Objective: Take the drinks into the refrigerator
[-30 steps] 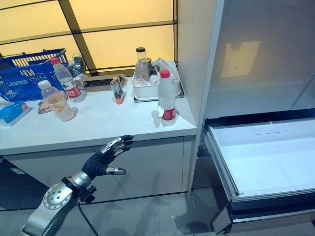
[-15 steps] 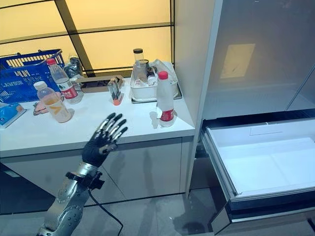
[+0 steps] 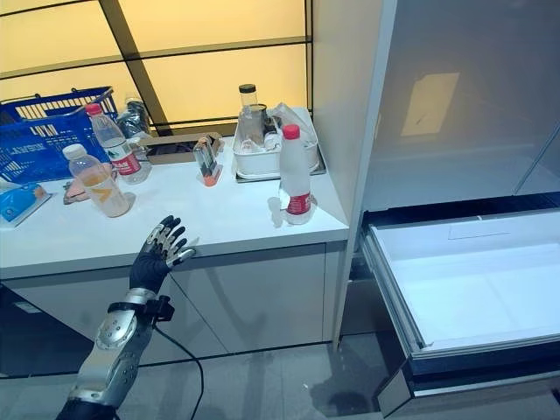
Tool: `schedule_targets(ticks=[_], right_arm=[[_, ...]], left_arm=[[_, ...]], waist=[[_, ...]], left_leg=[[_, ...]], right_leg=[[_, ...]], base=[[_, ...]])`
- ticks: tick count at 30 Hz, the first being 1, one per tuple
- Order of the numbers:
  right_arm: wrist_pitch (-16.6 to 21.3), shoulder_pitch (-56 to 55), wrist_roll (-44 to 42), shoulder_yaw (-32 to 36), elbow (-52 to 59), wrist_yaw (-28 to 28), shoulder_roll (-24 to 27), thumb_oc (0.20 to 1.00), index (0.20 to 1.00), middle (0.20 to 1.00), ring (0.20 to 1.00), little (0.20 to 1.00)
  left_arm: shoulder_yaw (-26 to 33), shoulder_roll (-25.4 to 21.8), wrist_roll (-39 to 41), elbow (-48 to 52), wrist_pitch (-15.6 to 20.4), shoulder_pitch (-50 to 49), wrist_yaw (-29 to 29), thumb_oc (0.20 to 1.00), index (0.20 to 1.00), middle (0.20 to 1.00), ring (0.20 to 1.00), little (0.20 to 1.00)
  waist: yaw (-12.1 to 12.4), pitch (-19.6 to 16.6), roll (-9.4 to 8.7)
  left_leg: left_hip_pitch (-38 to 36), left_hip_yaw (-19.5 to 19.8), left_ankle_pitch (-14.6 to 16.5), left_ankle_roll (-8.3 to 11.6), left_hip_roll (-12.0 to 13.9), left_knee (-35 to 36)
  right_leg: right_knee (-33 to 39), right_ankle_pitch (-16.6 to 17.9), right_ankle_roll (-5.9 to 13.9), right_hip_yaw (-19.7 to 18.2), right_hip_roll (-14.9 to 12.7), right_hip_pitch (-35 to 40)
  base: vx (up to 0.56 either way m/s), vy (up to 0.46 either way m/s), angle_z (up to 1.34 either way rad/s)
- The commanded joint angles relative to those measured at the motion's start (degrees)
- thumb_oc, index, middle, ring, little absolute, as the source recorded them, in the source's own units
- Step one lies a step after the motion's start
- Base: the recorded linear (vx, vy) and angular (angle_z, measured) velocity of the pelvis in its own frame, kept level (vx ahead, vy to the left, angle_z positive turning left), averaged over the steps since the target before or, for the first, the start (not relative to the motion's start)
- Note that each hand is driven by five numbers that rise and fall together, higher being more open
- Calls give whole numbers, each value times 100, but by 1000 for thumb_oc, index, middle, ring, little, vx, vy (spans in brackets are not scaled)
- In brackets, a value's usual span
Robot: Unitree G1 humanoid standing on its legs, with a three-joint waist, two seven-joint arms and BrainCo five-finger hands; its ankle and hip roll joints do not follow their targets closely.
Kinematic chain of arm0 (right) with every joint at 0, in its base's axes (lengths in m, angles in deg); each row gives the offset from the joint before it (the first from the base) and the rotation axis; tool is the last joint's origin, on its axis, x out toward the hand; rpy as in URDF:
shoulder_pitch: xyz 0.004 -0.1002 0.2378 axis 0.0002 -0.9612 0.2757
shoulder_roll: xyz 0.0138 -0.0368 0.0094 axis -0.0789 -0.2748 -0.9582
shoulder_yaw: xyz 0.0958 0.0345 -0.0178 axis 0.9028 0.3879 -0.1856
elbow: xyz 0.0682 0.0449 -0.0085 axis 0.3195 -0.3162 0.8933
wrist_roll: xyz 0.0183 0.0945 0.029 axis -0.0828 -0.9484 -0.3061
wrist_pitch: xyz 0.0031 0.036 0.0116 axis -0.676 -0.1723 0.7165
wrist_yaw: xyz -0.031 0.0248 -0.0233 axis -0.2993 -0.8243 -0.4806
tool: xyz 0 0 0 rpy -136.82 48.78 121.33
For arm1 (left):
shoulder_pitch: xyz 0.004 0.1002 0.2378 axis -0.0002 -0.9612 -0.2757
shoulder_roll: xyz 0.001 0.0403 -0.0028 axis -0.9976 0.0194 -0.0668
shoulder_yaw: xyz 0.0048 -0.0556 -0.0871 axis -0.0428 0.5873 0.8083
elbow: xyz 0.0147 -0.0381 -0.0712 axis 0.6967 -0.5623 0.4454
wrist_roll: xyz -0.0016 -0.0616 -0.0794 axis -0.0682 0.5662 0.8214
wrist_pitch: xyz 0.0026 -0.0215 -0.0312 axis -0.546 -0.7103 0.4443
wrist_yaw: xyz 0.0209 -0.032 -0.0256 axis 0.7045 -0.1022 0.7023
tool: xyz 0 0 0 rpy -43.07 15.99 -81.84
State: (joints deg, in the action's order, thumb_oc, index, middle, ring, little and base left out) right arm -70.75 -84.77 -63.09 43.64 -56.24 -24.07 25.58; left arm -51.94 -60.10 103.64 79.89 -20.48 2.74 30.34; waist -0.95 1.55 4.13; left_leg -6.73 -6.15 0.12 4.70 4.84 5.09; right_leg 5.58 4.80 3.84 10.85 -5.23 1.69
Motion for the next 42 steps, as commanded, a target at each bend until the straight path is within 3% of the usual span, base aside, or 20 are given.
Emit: schedule_targets(ticks=[1, 11, 19, 28, 42], right_arm=[[-75, 364, -46, -210, -149, -2, -94, 1000, 1000, 1000, 1000, 1000], [-77, 464, -286, -263, -109, -98, 43, 1000, 1000, 1000, 1000, 1000], [-80, 402, -388, -277, -152, -191, 108, 1000, 1000, 1000, 1000, 1000], [-71, 436, -491, -305, -175, -282, 168, 1000, 1000, 1000, 1000, 1000], [-121, 312, -463, -241, -259, -361, 220, 1000, 1000, 1000, 1000, 1000]], left_arm=[[-313, -442, -504, -424, 22, 1091, 19, 1000, 1000, 1000, 1000, 1000], [-1253, -450, -756, -2047, -110, 2907, 264, 1000, 1000, 1000, 1000, 1000], [-1769, -142, -791, -2987, -150, 3828, 374, 1000, 1000, 1000, 1000, 1000], [-1964, 333, -461, -3843, -139, 4467, 480, 1000, 1000, 1000, 1000, 1000], [-2228, 876, 375, -3983, -165, 4613, 151, 1000, 1000, 1000, 1000, 1000]], waist=[[-246, 107, -345], [-497, 309, -233], [-739, 413, -153], [-917, 508, -84], [-1099, 518, 63]], left_leg=[[151, -67, 233, -133, -254, -9], [417, -246, 128, -141, -263, -9], [572, -426, 66, -143, -257, -9], [649, -535, 40, -148, -280, -9], [587, -621, 84, -138, -285, -9]], right_leg=[[-58, -141, 512, 40, -374, 274], [-58, 26, 572, -127, -378, -132], [-58, 141, 602, -336, -378, -418], [-58, 210, 604, -479, -371, -582], [-58, 185, 588, -583, -368, -576]], base=[[0, 0, 0], [-37, 9, -9], [-24, 14, -14], [-8, 9, -5], [8, 4, -3]])
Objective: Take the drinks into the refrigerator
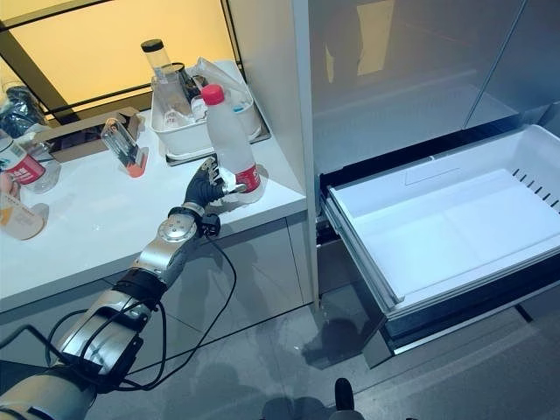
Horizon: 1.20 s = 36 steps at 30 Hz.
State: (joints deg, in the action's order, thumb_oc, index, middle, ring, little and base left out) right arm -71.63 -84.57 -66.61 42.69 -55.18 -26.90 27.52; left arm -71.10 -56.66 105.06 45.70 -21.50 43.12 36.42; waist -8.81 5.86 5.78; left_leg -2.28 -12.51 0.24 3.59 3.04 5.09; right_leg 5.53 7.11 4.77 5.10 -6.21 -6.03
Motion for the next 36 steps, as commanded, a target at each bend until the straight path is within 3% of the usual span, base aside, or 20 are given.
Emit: schedule_targets(ticks=[1, 17, 18, 20, 28, 36], right_arm=[[-33, 284, -107, -143, -371, -90, 24, 1000, 1000, 1000, 1000, 1000], [-2, 281, -241, -114, -405, -211, 63, 1000, 1000, 1000, 1000, 1000], [-4, 281, -238, -110, -406, -220, 70, 1000, 1000, 1000, 1000, 1000], [-3, 289, -259, -97, -400, -242, 78, 1000, 1000, 1000, 1000, 1000], [39, 271, -311, 4, -380, -324, 41, 1000, 1000, 1000, 1000, 1000], [217, 485, -460, -67, 121, -291, -59, 1000, 1000, 1000, 1000, 1000]], left_arm=[[-315, 577, 269, -573, -61, 583, -455, 1000, 1000, 1000, 1000, 1000], [-377, 1231, 305, -1302, -127, 914, -336, 1000, 1000, 1000, 1000, 1000], [-365, 1259, 335, -1322, -123, 929, -334, 573, 573, 573, 573, 573], [-313, 1316, 497, -1314, -92, 934, -317, 200, 200, 200, 200, 200], [-135, 1373, 598, -1084, 10, 501, -208, 200, 200, 200, 200, 200], [-42, 1062, 403, 93, 167, -457, -256, 200, 200, 200, 200, 200]], waist=[[-325, 89, -97], [-507, 157, -51], [-516, 159, -47], [-532, 175, -40], [-537, 205, -57], [-366, 222, -131]], left_leg=[[137, 12, 74, -28, -103, -9], [138, -61, 87, -29, -89, -9], [138, -68, 85, -28, -87, -9], [151, -77, 81, -25, -84, -9], [176, -82, 85, -35, -95, -9], [152, -26, 80, -36, -84, -9]], right_leg=[[-53, -48, 490, -13, -271, 199], [-53, -17, 464, -111, -240, 118], [-53, -17, 462, -119, -239, 114], [-53, -7, 461, -135, -240, 90], [-53, 5, 449, -171, -227, 51], [-53, -12, 446, -137, -227, 115]], base=[[0, 0, 0], [0, 0, 0], [0, 0, 0], [0, 0, 0], [-3, -2, -7], [0, -1, 0]])
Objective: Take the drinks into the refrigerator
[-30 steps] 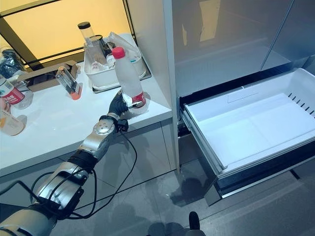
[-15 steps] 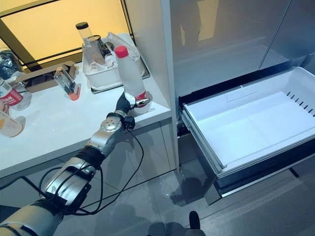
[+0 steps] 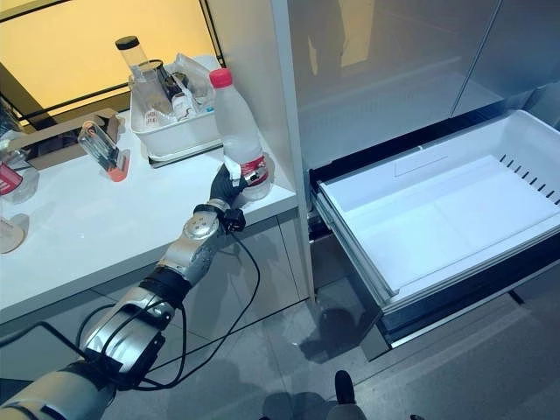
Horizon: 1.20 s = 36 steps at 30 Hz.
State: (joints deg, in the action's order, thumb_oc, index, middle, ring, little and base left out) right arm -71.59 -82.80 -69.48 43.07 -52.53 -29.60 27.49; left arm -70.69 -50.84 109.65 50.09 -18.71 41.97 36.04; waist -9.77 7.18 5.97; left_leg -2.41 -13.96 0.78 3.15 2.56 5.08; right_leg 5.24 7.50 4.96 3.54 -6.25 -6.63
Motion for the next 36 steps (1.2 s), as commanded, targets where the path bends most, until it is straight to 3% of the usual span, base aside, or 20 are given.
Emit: schedule_targets(ticks=[1, 5, 6, 11, 15, 20, 28, 31, 36], right_arm=[[214, 335, -60, -211, -98, 15, -66, 1000, 1000, 1000, 1000, 1000], [157, 467, 448, -559, -68, 125, -130, 1000, 1000, 1000, 1000, 1000], [266, 115, 670, -528, 26, 311, 177, 1000, 1000, 1000, 1000, 1000], [497, -402, 1590, -1028, 1684, 581, 705, 1000, 1000, 1000, 1000, 1000], [552, -305, 1940, -1325, 2152, 827, 995, 1000, 1000, 1000, 1000, 1000], [568, 8, 2141, -1590, 2216, 902, 986, 1000, 1000, 1000, 1000, 1000], [577, 682, 3151, -2356, 2609, 960, 945, 1000, 1000, 1000, 1000, 1000], [749, 883, 3149, -2539, 3645, 1147, 1231, 1000, 1000, 1000, 1000, 1000], [1033, 900, 2193, -2833, 5625, 1974, 1872, 1000, 1000, 1000, 1000, 1000]], left_arm=[[-79, 423, -80, -180, -75, -446, -242, 200, 200, 200, 200, 200], [48, 217, -58, 560, 9, -1018, -309, 200, 200, 200, 200, 200], [278, -25, -7, 890, 81, -1172, -379, 200, 200, 200, 200, 200], [637, -481, 42, 1704, 190, -1966, -641, 200, 200, 200, 200, 200], [641, -607, -66, 2004, 250, -2264, -757, 200, 200, 200, 200, 200], [647, -632, -121, 2215, 285, -2355, -777, 200, 200, 200, 200, 200], [673, -493, -145, 2450, 301, -2347, -756, 200, 200, 200, 200, 200], [719, -631, -239, 2575, 318, -2382, -740, 200, 200, 200, 200, 200], [775, -814, -210, 2576, 375, -2360, -717, 200, 200, 200, 200, 200]], waist=[[-231, 105, -157], [-102, 168, -204], [-112, 220, -241], [-52, 372, -393], [26, 401, -432], [117, 423, -456], [290, 449, -509], [322, 448, -542], [335, 425, -612]], left_leg=[[173, 137, 18, 7, -41, -8], [207, 210, -3, -2, -66, -8], [227, 202, -20, 5, -65, -8], [305, 214, -70, 34, -60, -8], [316, 251, -80, 36, -58, -8], [362, 296, -102, 27, -74, -8], [430, 408, -122, 3, -104, -8], [429, 416, -125, 4, -105, -8], [444, 427, -131, 14, -90, -8]], right_leg=[[-24, -48, 427, 32, -223, 178], [-24, -38, 433, 86, -244, 185], [-24, -19, 438, 89, -234, 155], [-24, 42, 459, 85, -222, 79], [-24, 69, 482, 110, -247, 80], [-24, 73, 487, 170, -260, 77], [-24, 88, 486, 292, -290, 71], [-24, 96, 493, 302, -287, 69], [-24, 84, 502, 324, -290, 62]], base=[[0, 0, 0], [-50, -13, 1], [-87, -9, 2], [-80, -7, -2], [-9, -1, 0], [-13, 2, 1], [-8, 5, 5], [3, 7, 4], [0, 0, 0]])
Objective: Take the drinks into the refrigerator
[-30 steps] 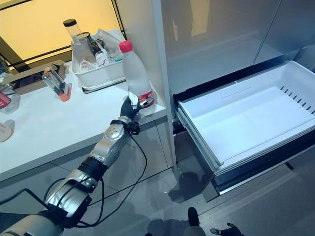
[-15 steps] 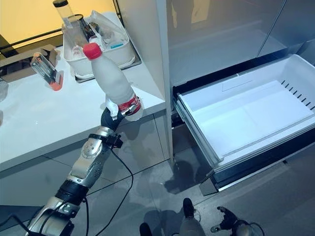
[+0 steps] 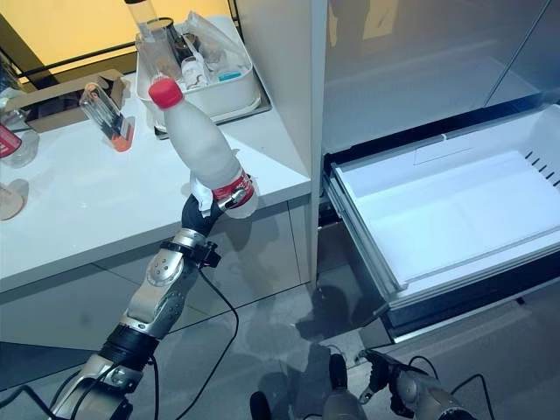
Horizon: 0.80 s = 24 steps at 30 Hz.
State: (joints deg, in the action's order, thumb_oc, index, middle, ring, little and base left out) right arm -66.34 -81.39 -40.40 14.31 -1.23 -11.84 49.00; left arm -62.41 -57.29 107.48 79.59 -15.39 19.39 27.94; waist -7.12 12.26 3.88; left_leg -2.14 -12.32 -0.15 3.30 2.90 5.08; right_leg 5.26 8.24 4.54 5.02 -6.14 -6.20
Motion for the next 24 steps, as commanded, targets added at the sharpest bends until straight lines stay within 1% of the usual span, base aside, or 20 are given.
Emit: schedule_targets(ticks=[1, 3, 5, 11, 17, 19, 20, 22, 23, 24], right_arm=[[517, 800, -808, -4, 709, 277, -207, 1000, 1000, 1000, 1000, 1000], [527, 891, -963, -122, 1092, 505, -133, 1000, 1000, 1000, 1000, 1000], [531, 971, -992, -165, 1309, 532, -101, 1000, 1000, 1000, 1000, 1000], [539, 1208, -1201, -120, 2127, 683, 90, 1000, 1000, 1000, 1000, 1000], [480, 1358, -1710, 97, 3276, 996, 446, 1000, 1000, 1000, 1000, 1000], [467, 1387, -2069, 193, 3622, 1067, 530, 1000, 1000, 1000, 1000, 1000], [442, 1356, -2400, 305, 3820, 1149, 614, 1000, 1000, 1000, 1000, 1000], [429, 1553, -2659, 414, 4099, 1140, 849, 1000, 1000, 1000, 1000, 1000], [398, 1600, -3195, 518, 4274, 1256, 939, 1000, 1000, 1000, 1000, 1000], [407, 1657, -3495, 621, 4439, 1242, 1093, 1000, 1000, 1000, 1000, 1000]], left_arm=[[-52, -192, 11, -402, 50, -88, 113, 200, 200, 200, 200, 200], [-51, -223, -6, -414, 52, -54, 123, 200, 200, 200, 200, 200], [-38, -235, -16, -399, 64, -56, 146, 200, 200, 200, 200, 200], [-24, -296, -149, -367, 28, -12, 192, 200, 200, 200, 200, 200], [-28, -536, -518, -466, -53, 86, 189, 200, 200, 200, 200, 200], [-24, -610, -619, -485, -71, 78, 160, 200, 200, 200, 200, 200], [-32, -652, -662, -478, -78, 60, 120, 200, 200, 200, 200, 200], [-64, -817, -740, -477, -108, 36, 24, 200, 200, 200, 200, 200], [-53, -893, -751, -493, -111, 3, -38, 200, 200, 200, 200, 200], [-49, -954, -770, -518, -109, -11, -68, 200, 200, 200, 200, 200]], waist=[[81, -92, -413], [102, -109, -426], [122, -123, -441], [155, -154, -501], [158, -205, -545], [150, -231, -555], [152, -238, -561], [158, -289, -581], [150, -306, -591], [145, -335, -607]], left_leg=[[417, 268, -40, 1, -123, -8], [415, 284, -40, 3, -120, -8], [409, 294, -38, 3, -117, -8], [374, 327, -32, 5, -100, -8], [326, 343, -6, 7, -89, -8], [297, 353, 4, 6, -79, -8], [281, 359, 5, 5, -76, -8], [238, 353, 24, 5, -70, -8], [211, 344, 31, 7, -63, -8], [185, 335, 42, 10, -60, -8]], right_leg=[[-26, 4, 545, 180, -301, 23], [-26, -2, 544, 203, -303, 42], [-26, -9, 540, 223, -307, 67], [-26, -35, 528, 262, -298, 125], [-26, -60, 510, 301, -299, 197], [-32, -76, 501, 299, -296, 229], [-37, -89, 494, 302, -295, 252], [-57, -108, 487, 307, -289, 285], [-67, -119, 483, 306, -282, 299], [-72, -125, 482, 299, -278, 310]], base=[[0, 0, 0], [0, 0, 0], [6, 0, 2], [4, 2, 1], [7, 0, 2], [13, 4, 3], [16, 9, 4], [20, 7, 5], [25, 4, 3], [33, 2, 3]])
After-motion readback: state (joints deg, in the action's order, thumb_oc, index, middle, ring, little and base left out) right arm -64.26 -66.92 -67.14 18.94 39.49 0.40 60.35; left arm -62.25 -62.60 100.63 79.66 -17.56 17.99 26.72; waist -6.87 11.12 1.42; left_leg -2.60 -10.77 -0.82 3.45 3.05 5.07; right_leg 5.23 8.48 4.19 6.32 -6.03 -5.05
